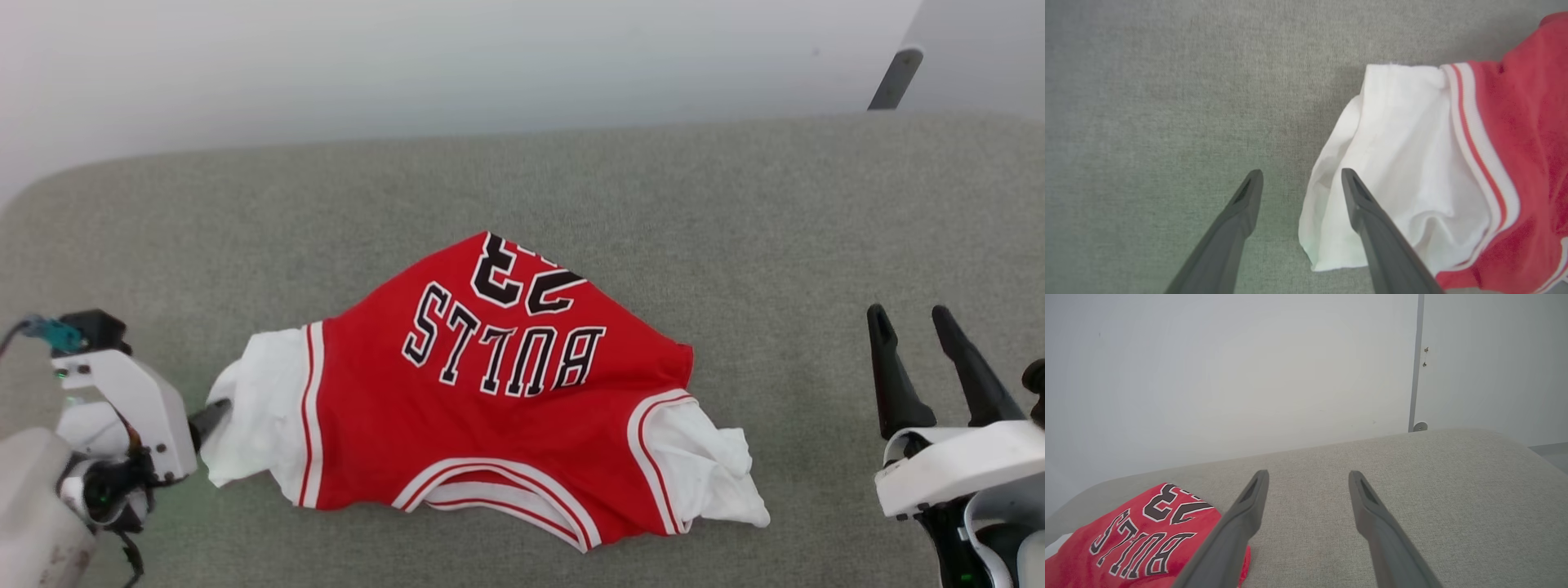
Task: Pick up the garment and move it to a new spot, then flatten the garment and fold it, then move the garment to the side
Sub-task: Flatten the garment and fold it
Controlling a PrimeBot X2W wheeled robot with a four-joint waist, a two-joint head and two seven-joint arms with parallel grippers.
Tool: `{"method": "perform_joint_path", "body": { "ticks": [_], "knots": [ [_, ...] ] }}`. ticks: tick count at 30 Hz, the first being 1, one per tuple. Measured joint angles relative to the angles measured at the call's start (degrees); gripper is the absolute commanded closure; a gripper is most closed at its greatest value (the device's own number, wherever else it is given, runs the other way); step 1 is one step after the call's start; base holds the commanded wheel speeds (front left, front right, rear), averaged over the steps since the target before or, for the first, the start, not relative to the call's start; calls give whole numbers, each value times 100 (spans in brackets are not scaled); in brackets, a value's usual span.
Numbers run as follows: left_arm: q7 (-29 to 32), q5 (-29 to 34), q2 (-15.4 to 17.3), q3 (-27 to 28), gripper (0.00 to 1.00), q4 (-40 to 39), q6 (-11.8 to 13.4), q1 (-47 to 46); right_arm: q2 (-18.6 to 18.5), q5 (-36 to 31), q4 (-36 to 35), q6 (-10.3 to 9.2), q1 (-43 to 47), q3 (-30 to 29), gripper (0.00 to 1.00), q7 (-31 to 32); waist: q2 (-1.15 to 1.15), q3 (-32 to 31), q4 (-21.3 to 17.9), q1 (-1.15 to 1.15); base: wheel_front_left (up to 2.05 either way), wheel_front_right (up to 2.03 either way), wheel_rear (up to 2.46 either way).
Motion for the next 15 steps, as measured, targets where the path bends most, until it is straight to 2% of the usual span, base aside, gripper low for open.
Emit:
{"method": "perform_joint_path", "body": {
  "ticks": [7, 15],
  "knots": [
    [-534, 60, 254, 86, 0, -580, 23, 311, -3, 10, 86, 0, 232, -16, 0, -3, 0, -333, 51, 0, 0, 0, 0],
    [-1893, 216, 563, 349, 0, -1758, 431, 1183, -58, 121, 232, 0, 604, 46, 0, 99, 0, -748, 193, 0, 0, 0, 0]
  ]
}}
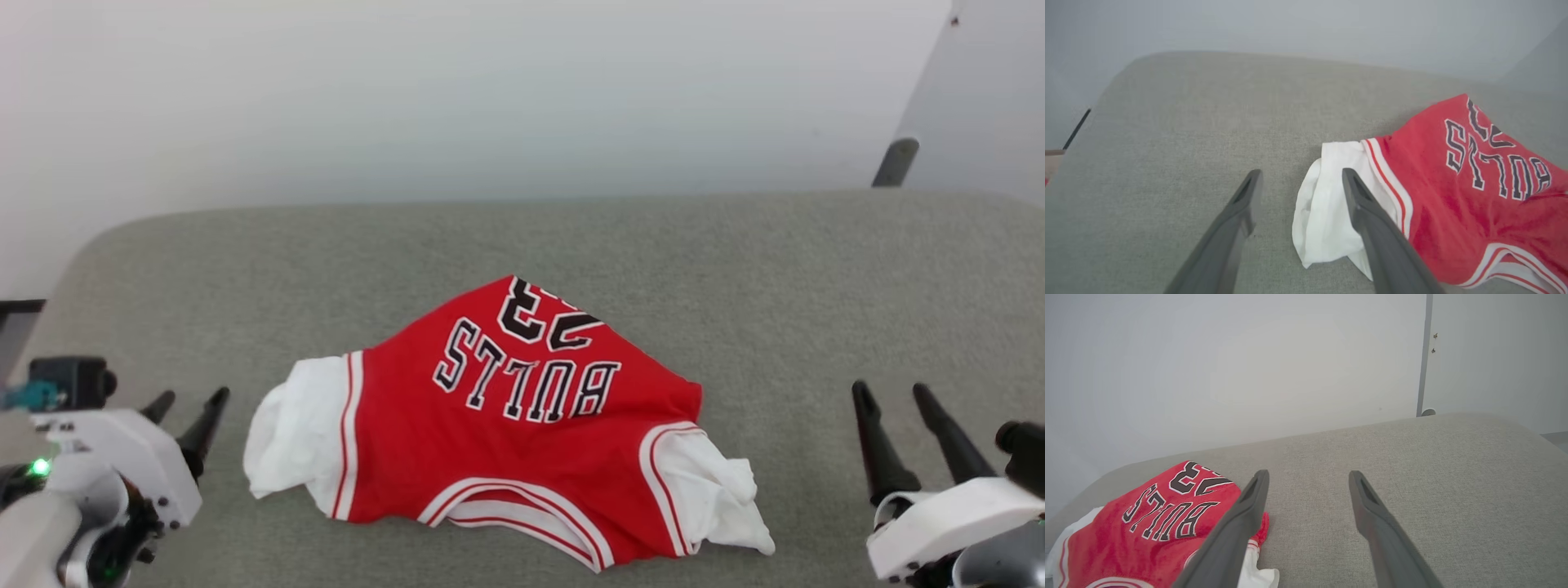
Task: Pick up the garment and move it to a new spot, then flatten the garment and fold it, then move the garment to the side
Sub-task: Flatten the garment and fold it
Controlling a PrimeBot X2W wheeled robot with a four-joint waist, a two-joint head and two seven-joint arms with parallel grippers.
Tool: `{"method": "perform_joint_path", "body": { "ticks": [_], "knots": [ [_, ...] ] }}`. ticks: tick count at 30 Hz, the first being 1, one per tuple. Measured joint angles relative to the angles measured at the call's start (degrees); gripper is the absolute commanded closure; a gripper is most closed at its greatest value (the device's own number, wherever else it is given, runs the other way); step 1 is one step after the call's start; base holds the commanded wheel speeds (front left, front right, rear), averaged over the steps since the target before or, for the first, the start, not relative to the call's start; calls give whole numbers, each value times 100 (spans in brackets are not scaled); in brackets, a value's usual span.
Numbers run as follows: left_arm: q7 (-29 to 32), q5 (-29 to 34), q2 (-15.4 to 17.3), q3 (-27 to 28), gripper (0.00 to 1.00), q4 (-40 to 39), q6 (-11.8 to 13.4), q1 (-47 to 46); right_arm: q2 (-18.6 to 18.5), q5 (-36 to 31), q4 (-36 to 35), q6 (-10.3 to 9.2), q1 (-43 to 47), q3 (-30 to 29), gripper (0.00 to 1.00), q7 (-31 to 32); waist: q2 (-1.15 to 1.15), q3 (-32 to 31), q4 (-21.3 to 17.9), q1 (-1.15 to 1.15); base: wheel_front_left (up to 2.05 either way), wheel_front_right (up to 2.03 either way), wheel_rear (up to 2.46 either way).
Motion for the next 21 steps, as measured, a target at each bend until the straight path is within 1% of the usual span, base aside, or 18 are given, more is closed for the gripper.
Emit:
{"method": "perform_joint_path", "body": {
  "ticks": [5, 7, 9, 13, 15, 17, 21],
  "knots": [
    [-1104, 252, 170, 248, 0, -661, 347, 542, -18, 121, 20, 0, 110, 162, 0, 182, 0, -148, 162, 0, 0, 0, 0],
    [-1412, 302, 205, 339, 0, -870, 501, 759, -40, 212, 19, 0, 180, 256, 0, 310, 0, -185, 223, 0, 0, 0, 0],
    [-1608, 346, 219, 481, 0, -1085, 646, 979, -102, 289, 20, 0, 230, 380, 0, 497, 0, -210, 288, 0, 0, 0, 0],
    [-1746, 550, 196, 845, 0, -1470, 901, 1391, -249, 528, 11, -1, 344, 541, 0, 906, 0, -230, 415, 0, 0, 0, 0],
    [-1749, 709, 113, 1109, 0, -1674, 988, 1608, -270, 572, 27, -1, 378, 516, 0, 1128, 0, -226, 480, 0, 0, 0, 0],
    [-1758, 956, -40, 1488, 0, -1895, 1039, 1787, -291, 588, 67, -1, 443, 483, 0, 1365, 0, -217, 546, 0, 0, 0, 0],
    [-1772, 1455, -436, 2204, 0, -2237, 1031, 2262, -310, 602, 130, -1, 463, 399, 0, 1747, 0, -174, 682, 0, 0, 0, 0]
  ]
}}
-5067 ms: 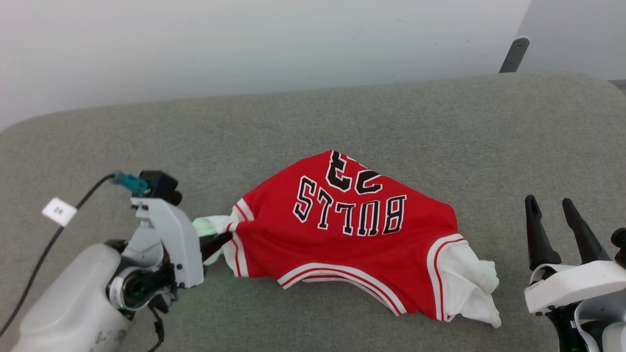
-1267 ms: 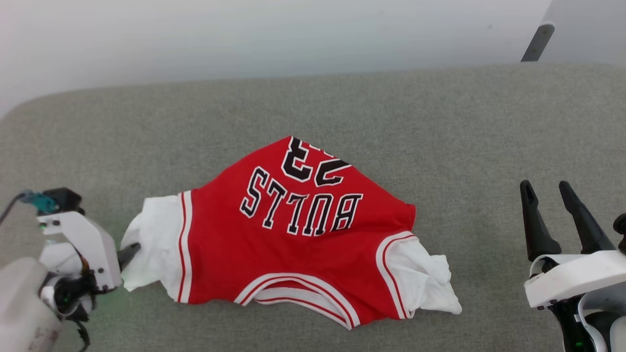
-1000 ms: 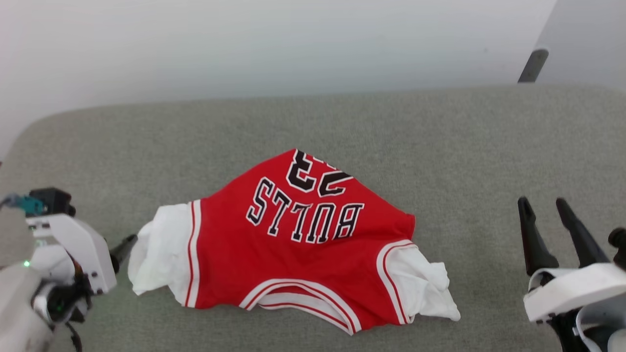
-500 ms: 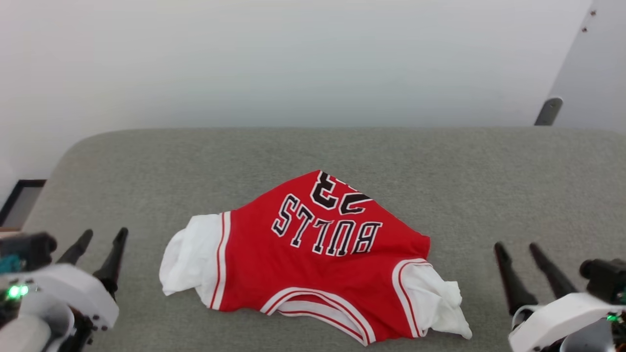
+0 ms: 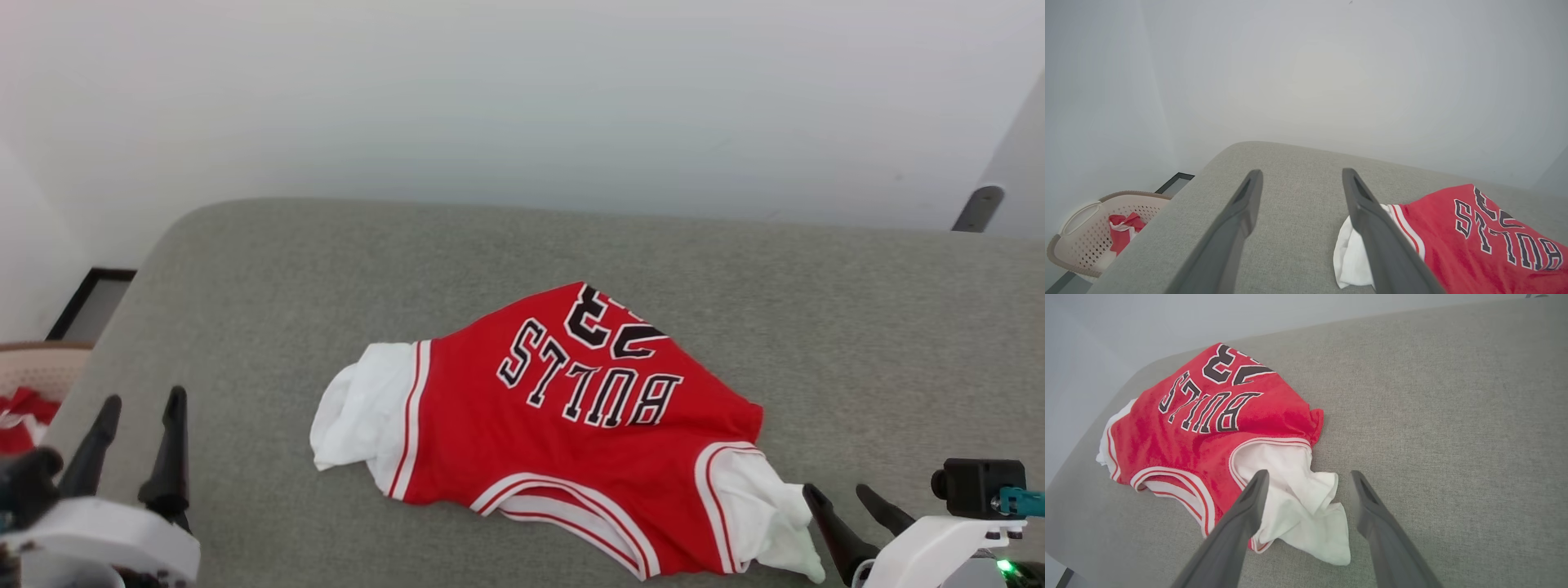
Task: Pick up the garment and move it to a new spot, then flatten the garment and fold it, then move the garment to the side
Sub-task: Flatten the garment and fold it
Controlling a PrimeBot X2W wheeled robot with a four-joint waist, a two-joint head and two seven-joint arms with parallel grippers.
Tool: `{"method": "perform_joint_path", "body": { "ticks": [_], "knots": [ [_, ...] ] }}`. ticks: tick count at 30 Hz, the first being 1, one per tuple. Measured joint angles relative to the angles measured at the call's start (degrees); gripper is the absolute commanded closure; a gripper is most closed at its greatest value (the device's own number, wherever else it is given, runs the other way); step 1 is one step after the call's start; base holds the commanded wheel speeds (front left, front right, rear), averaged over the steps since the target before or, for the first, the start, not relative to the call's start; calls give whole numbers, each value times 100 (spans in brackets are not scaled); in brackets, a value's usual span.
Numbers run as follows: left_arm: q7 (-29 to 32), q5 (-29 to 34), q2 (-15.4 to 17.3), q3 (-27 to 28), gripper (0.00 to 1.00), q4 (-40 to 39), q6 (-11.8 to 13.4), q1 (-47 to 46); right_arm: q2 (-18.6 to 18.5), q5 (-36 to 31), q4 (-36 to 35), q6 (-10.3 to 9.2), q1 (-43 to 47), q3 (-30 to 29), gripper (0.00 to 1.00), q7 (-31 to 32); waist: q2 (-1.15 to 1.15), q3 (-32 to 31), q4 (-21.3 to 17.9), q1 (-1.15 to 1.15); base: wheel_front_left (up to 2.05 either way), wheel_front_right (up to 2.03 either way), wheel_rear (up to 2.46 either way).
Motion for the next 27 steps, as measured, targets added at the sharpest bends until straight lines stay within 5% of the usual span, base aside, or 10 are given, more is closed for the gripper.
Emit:
{"method": "perform_joint_path", "body": {
  "ticks": [10, 20, 21, 22, 23, 27],
  "knots": [
    [0, 890, -1000, 1087, 0, -258, -509, 565, -9, -55, 477, 0, -215, -274, 0, 614, 0, 294, 274, 0, 0, 0, 0],
    [0, 1435, -1496, 1563, 0, -199, -923, 659, 47, -41, 1427, 0, -604, -252, 0, 916, 0, 521, 524, 0, 0, 0, 0],
    [0, 1475, -1546, 1603, 0, -189, -959, 678, 20, -46, 1508, 0, -653, -221, 7, 925, 0, 533, 540, 0, 0, 0, 0],
    [0, 1517, -1590, 1647, 0, -175, -987, 682, -12, -53, 1577, 0, -689, -201, 64, 905, 0, 541, 557, 0, 0, 0, 0],
    [0, 1558, -1621, 1693, 0, -160, -1016, 682, -20, -51, 1653, 0, -729, -205, 100, 854, 0, 545, 573, 0, 0, 0, 0],
    [-1, 1748, -1730, 1842, 0, -145, -1156, 711, -90, -5, 1903, -1, -861, -207, 100, 727, 0, 512, 593, 0, 0, 0, 0]
  ]
}}
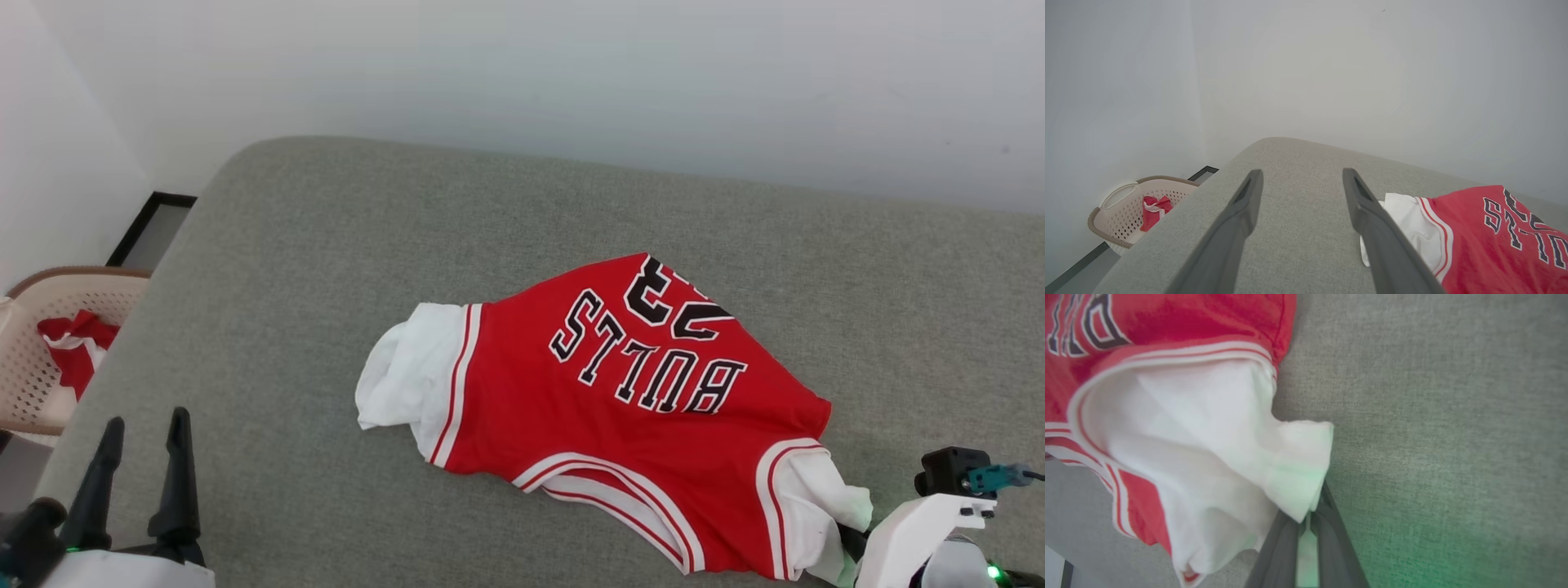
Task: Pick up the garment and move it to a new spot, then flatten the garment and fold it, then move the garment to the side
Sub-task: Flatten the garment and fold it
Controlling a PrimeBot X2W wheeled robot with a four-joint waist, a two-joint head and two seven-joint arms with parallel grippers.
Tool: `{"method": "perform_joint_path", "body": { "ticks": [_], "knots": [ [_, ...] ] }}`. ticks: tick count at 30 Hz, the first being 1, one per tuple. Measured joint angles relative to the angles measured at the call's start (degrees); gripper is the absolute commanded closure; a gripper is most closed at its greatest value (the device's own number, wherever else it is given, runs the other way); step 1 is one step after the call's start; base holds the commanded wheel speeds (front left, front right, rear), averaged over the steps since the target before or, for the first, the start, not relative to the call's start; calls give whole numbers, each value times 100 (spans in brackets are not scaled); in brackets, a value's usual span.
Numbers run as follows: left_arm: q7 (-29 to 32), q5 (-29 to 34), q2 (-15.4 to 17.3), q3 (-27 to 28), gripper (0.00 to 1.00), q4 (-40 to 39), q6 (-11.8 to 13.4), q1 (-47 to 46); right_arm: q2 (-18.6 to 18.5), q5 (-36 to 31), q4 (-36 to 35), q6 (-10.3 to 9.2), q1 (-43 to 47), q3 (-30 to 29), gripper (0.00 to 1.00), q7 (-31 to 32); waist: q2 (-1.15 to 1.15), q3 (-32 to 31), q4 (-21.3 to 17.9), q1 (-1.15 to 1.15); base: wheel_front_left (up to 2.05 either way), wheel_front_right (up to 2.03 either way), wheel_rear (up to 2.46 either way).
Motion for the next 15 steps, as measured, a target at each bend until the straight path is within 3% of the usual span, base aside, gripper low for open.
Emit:
{"method": "perform_joint_path", "body": {
  "ticks": [5, 15],
  "knots": [
    [1, 174, -176, 151, 0, 36, -161, 126, -148, 15, 186, 2, -145, 54, 100, -57, 0, -112, -15, 0, 0, 0, 0],
    [0, 258, -505, 407, 0, 103, -405, 386, -809, 159, 403, 2, -376, 53, 100, 53, 0, -512, -44, 0, 0, 0, 0]
  ]
}}
